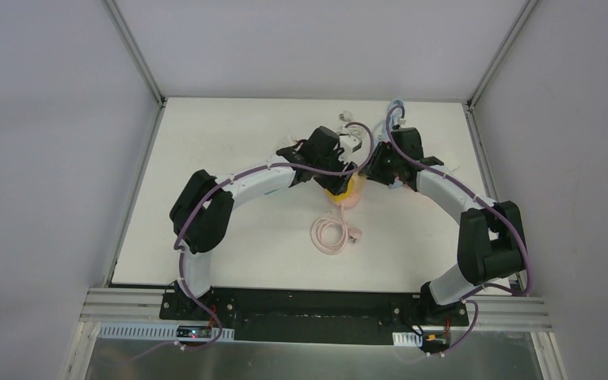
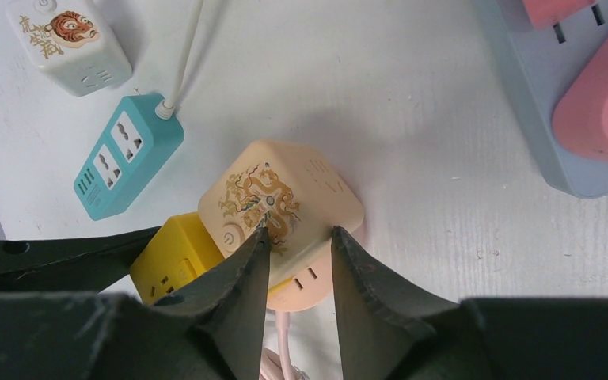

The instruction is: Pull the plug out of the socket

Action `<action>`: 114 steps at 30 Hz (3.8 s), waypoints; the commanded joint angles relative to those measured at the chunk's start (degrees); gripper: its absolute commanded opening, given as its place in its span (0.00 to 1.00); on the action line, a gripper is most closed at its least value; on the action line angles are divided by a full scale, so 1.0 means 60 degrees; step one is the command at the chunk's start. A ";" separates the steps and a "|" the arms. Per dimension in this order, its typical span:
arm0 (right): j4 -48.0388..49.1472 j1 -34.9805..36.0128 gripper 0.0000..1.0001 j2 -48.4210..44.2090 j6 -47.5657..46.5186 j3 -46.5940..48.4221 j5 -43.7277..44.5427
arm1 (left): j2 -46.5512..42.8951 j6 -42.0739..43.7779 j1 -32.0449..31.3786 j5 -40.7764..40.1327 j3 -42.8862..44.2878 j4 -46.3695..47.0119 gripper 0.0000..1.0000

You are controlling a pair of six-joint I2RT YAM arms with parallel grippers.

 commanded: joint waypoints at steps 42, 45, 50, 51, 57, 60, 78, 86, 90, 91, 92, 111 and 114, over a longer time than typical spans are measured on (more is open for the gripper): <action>-0.2411 0.1175 0.44 0.0008 -0.1337 -0.1256 0.0659 | -0.1492 0.0421 -0.0464 -0.0503 -0.1593 0.3510 0.00; -0.2499 0.1242 0.43 0.0148 -0.1230 -0.1244 0.0973 | -0.1721 0.0806 -0.0472 -0.0529 -0.1907 0.3764 0.00; -0.2704 0.1168 0.42 0.0310 -0.0984 -0.1129 0.1333 | -0.2093 0.1292 -0.0462 -0.0895 -0.2125 0.3633 0.00; -0.2711 0.1051 0.41 0.0260 -0.0929 -0.1085 0.1300 | -0.2143 0.1319 -0.0469 -0.0827 -0.2099 0.3522 0.00; -0.2416 0.0605 0.42 0.0203 -0.0756 -0.0945 0.0697 | -0.2232 0.1035 -0.0466 -0.0570 -0.2384 0.3692 0.00; -0.2467 0.0608 0.41 0.0323 -0.0788 -0.0936 0.0714 | -0.2326 0.0638 -0.0448 -0.0293 -0.2368 0.3968 0.00; -0.2673 0.0659 0.33 0.0728 -0.0814 -0.1073 0.1462 | -0.2253 0.0352 -0.0423 0.0404 -0.1489 0.2804 0.00; -0.2672 0.0659 0.33 0.0809 -0.0818 -0.1051 0.1416 | -0.2298 0.1033 -0.0444 -0.0138 -0.1802 0.2610 0.00; -0.2796 0.0668 0.32 0.0911 -0.0809 -0.0960 0.1426 | -0.2660 0.2637 -0.0721 -0.0200 -0.2953 0.3757 0.00; -0.2822 0.0667 0.32 0.0927 -0.0800 -0.0945 0.1439 | -0.2758 0.2529 -0.0721 -0.0044 -0.3131 0.4069 0.00; -0.2843 0.0666 0.32 0.0932 -0.0800 -0.0943 0.1458 | -0.2811 0.2180 -0.0695 0.0070 -0.3141 0.4214 0.00; -0.2879 0.0684 0.33 0.0819 -0.0741 -0.0729 0.1424 | -0.3395 -0.0952 0.0682 0.0619 -0.2129 0.2619 0.00; -0.2814 0.0675 0.35 0.0662 -0.0753 -0.0478 0.1229 | -0.4120 -0.0951 0.1293 0.0323 -0.2862 0.2767 0.00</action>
